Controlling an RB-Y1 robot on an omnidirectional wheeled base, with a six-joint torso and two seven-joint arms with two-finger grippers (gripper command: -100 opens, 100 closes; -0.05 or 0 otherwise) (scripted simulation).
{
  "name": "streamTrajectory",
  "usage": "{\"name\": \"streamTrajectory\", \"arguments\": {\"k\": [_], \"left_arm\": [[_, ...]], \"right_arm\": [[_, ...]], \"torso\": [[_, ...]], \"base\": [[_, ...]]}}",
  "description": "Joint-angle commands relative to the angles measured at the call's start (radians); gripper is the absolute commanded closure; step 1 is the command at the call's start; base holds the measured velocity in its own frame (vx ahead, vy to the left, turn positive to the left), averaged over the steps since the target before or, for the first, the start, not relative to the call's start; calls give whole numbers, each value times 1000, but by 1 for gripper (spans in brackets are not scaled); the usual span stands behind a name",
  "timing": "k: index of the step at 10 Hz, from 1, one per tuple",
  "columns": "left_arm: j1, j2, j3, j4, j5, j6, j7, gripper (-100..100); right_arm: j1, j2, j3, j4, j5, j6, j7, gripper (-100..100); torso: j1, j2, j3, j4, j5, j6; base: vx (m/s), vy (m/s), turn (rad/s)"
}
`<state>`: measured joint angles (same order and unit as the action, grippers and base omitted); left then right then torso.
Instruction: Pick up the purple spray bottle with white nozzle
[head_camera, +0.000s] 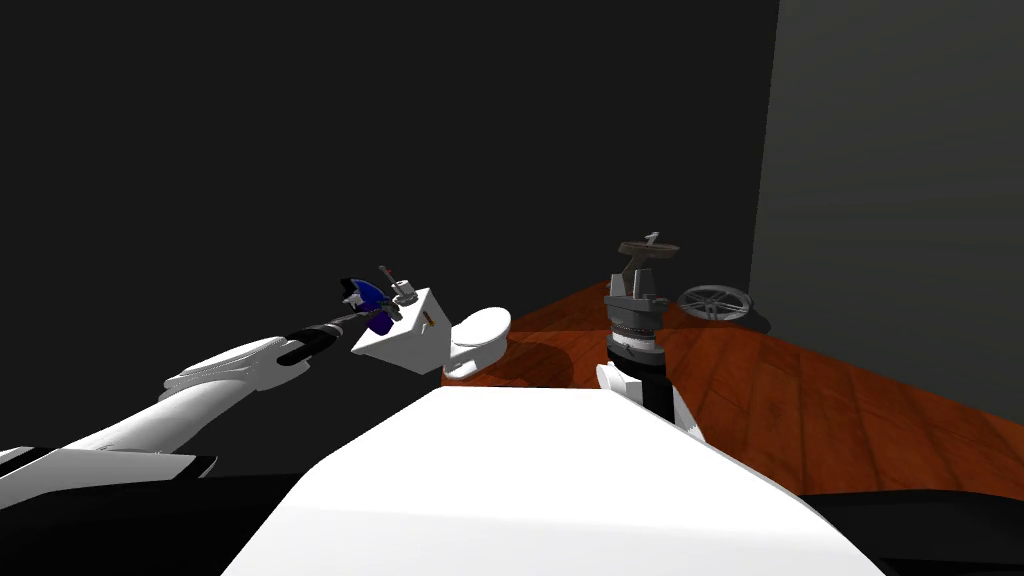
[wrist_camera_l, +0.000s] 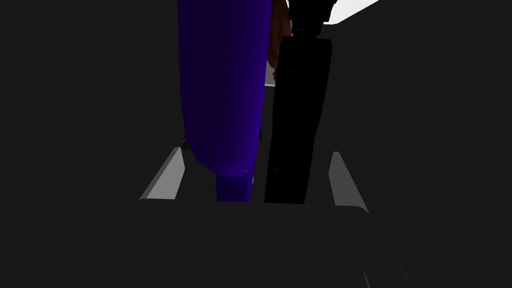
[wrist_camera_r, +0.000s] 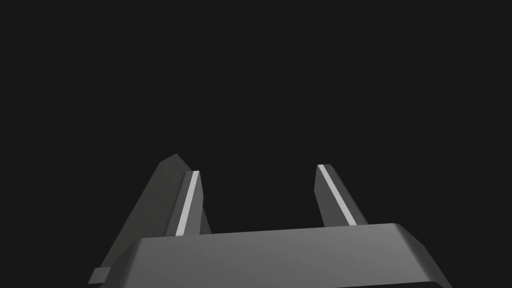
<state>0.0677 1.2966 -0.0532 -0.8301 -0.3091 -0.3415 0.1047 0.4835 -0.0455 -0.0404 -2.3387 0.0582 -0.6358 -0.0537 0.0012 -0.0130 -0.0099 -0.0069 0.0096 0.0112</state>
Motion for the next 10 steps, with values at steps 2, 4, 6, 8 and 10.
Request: {"name": "streamTrajectory", "arguments": {"k": [2,4,6,8,10], "left_arm": [[-14,3,-3,69,1,-1,2,-100],[-74,13,-68,118,-9,-41,18,-100],[-124,13,-70,173,-9,-41,18,-100],[-125,13,-70,221,-9,-41,18,-100],[-160,24,-114,250,-19,-82,33,-100]], "right_arm": [[0,0,0,0,0,0,0,0],[0,0,0,0,0,0,0,0],[0,0,0,0,0,0,0,0],[0,0,0,0,0,0,0,0],[0,0,0,0,0,0,0,0]], "torso": [[1,-2,-1,-1,0,0],[0,0,0,0,0,1],[-2,0,0,0,1,1],[1,-4,-3,-2,2,1],[2,-5,-3,-2,2,0]], "base": [[-4,2,-4],[-116,-62,-257],[-39,-20,16],[10,3,-9],[-44,-28,-172]]}}
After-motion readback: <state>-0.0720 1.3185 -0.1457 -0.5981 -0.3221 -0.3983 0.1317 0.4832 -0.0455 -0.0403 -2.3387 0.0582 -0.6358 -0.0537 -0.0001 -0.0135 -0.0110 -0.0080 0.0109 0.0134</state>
